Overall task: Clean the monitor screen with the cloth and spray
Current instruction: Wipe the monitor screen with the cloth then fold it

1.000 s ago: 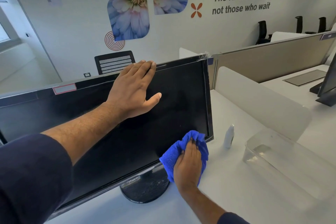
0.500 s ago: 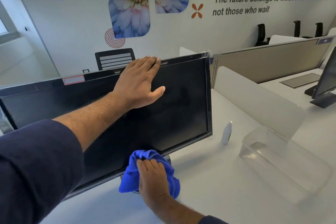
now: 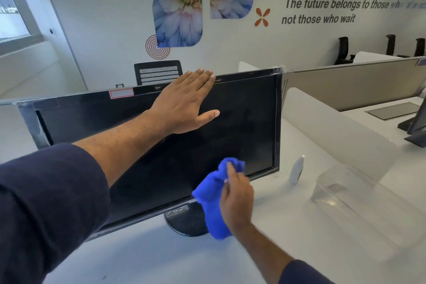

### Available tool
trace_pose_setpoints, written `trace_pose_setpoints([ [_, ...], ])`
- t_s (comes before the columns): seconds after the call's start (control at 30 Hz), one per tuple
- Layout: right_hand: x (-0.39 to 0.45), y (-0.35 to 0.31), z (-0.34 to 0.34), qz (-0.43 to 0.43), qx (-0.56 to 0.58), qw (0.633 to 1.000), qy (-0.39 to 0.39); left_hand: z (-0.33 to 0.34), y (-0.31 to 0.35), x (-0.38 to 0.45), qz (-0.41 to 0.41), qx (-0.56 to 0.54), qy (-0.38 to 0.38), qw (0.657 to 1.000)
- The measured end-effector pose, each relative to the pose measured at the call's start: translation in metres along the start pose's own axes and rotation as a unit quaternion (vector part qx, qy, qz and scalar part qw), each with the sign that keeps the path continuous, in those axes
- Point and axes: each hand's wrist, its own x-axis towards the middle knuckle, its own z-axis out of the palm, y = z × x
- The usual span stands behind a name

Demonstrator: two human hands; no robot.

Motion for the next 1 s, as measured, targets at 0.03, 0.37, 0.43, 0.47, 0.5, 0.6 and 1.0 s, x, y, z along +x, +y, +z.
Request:
trace_pose_setpoints([
  [0.03, 0.012, 0.008, -0.007, 0.045, 0.015, 0.999, 0.027, 0.001, -0.002, -0.005, -0.004, 0.003, 0.002, 1.000],
  [0.37, 0.055, 0.022, -0.010, 0.078, 0.046, 0.995, 0.037, -0.002, -0.039, -0.071, -0.056, 0.028, 0.009, 0.998],
  [0.43, 0.028, 0.013, 0.004, 0.020, 0.018, 1.000, 0.005, -0.003, -0.046, -0.087, -0.067, 0.035, 0.009, 0.997],
  [0.47, 0.017, 0.011, 0.010, -0.020, -0.004, 1.000, -0.009, -0.003, -0.049, -0.093, -0.072, 0.038, 0.008, 0.997],
  [0.5, 0.007, 0.008, 0.015, -0.059, -0.025, 0.998, -0.020, -0.003, -0.052, -0.099, -0.078, 0.040, 0.007, 0.996],
  [0.6, -0.015, -0.004, 0.024, -0.136, -0.064, 0.988, -0.047, -0.004, -0.061, -0.114, -0.099, 0.044, 0.013, 0.994],
  [1.0, -0.048, -0.067, 0.037, -0.250, -0.101, 0.943, -0.196, -0.003, -0.057, -0.124, -0.107, 0.026, 0.031, 0.993],
])
